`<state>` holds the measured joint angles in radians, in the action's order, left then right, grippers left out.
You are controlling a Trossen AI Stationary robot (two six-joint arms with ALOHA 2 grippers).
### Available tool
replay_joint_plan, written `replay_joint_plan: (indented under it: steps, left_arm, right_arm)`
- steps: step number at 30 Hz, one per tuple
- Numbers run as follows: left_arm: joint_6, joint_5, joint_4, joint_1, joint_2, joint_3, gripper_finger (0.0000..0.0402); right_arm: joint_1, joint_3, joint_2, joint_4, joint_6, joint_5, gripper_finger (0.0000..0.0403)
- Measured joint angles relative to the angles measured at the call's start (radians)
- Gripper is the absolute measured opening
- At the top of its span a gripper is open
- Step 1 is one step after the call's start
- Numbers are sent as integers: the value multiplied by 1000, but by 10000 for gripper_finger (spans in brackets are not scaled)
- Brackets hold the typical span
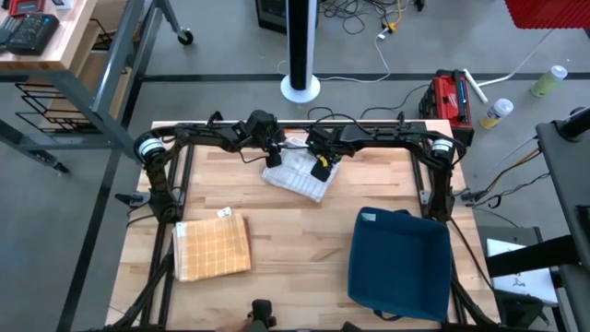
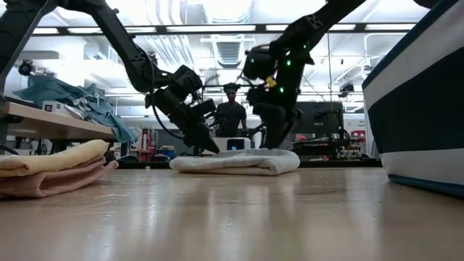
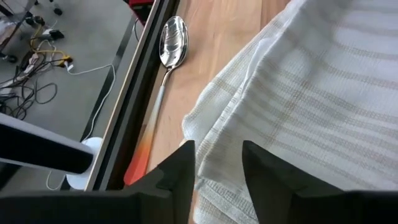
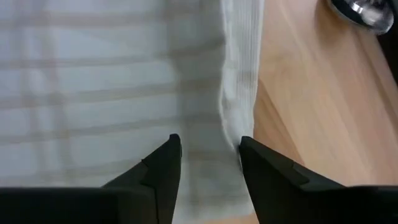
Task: Fold towel
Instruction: Fold the white towel
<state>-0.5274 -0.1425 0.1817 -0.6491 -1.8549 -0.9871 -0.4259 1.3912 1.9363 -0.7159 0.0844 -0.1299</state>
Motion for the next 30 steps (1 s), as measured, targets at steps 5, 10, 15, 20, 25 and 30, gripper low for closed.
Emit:
replay_joint_plan:
  steps: [5,10,15,20,25,30]
  left_arm:
    - [-7,0,-1,4,-2,-1,70]
    - [-3,0,-2,4,-2,-1,7]
    - [-7,3,-6,7,-2,-1,2]
    - [-6,26,-5,7,3,-1,1]
    - [-1,27,1,7,12,-1,0]
    - [-7,27,-4,7,21,-2,5]
  right_arm:
    - [4,10,-46,34,-24,9,152]
    - [21,7,-60,80,-50,87,133]
    - [63,-13,-55,128,-78,203,105]
    - [95,-14,-55,179,-91,209,76]
    - [113,-20,-39,232,-85,209,46]
    - [114,-22,-28,233,-85,209,22]
